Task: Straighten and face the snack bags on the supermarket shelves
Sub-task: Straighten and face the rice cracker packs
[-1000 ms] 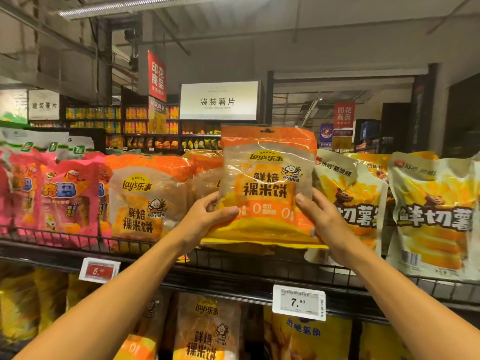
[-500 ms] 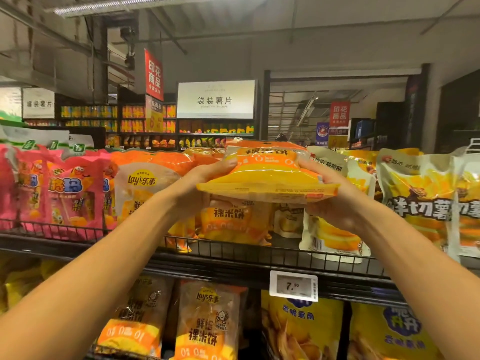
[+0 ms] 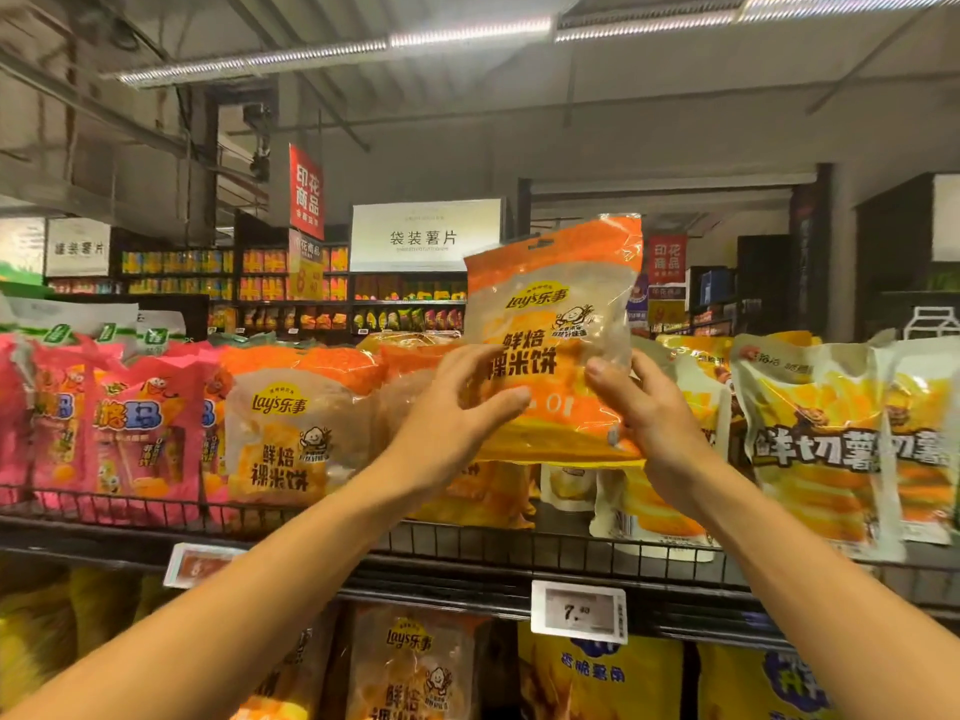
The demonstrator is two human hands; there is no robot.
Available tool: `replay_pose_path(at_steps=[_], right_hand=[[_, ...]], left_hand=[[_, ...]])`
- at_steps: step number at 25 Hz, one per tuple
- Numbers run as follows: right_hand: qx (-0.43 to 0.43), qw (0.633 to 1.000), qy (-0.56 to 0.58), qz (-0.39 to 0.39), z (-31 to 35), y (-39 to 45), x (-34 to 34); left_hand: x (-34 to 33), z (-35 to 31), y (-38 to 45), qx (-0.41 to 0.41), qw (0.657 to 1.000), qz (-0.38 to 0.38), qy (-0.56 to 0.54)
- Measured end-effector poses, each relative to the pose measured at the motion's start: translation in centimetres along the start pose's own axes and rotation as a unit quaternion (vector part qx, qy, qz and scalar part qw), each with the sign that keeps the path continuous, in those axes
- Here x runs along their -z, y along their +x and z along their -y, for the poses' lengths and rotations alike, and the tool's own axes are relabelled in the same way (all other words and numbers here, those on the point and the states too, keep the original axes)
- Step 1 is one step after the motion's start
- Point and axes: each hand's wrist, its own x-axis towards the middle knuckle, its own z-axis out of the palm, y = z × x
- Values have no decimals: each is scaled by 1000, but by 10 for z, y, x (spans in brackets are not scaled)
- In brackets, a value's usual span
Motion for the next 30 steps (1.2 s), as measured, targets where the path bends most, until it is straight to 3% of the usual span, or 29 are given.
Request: replay_pose_path(at_steps=[3, 9, 13, 17, 19, 22, 24, 25, 27, 30], right_hand=[[19, 999, -11, 35, 7, -3, -9], [48, 981, -133, 134, 12, -10, -15], [52, 979, -159, 119, 7, -4, -10], [21, 985, -169, 18, -4, 5, 3], [-43, 991, -126, 21, -10, 7, 10], [-131, 987, -19, 91, -20, 5, 15], [-132, 983, 6, 128, -24, 2, 19], [-117, 985, 4, 125, -25, 2, 20], [-83, 993, 0, 86, -28, 3, 24], [-50, 998, -14, 42, -34, 6, 26]], left_hand=[[-16, -9, 4, 39, 997, 66, -34], [-4, -12, 12, 104, 976, 96, -168], [3, 1, 15, 118, 967, 83, -209], [4, 16, 1, 136, 890, 116, -419], [5, 24, -4, 118, 866, 125, -470], [4, 29, -4, 97, 823, 192, -527], [8, 37, -4, 89, 836, 210, -499], [12, 43, -4, 111, 862, 202, -451], [24, 54, -5, 158, 903, 161, -365], [31, 64, 1, 157, 916, 144, -340]])
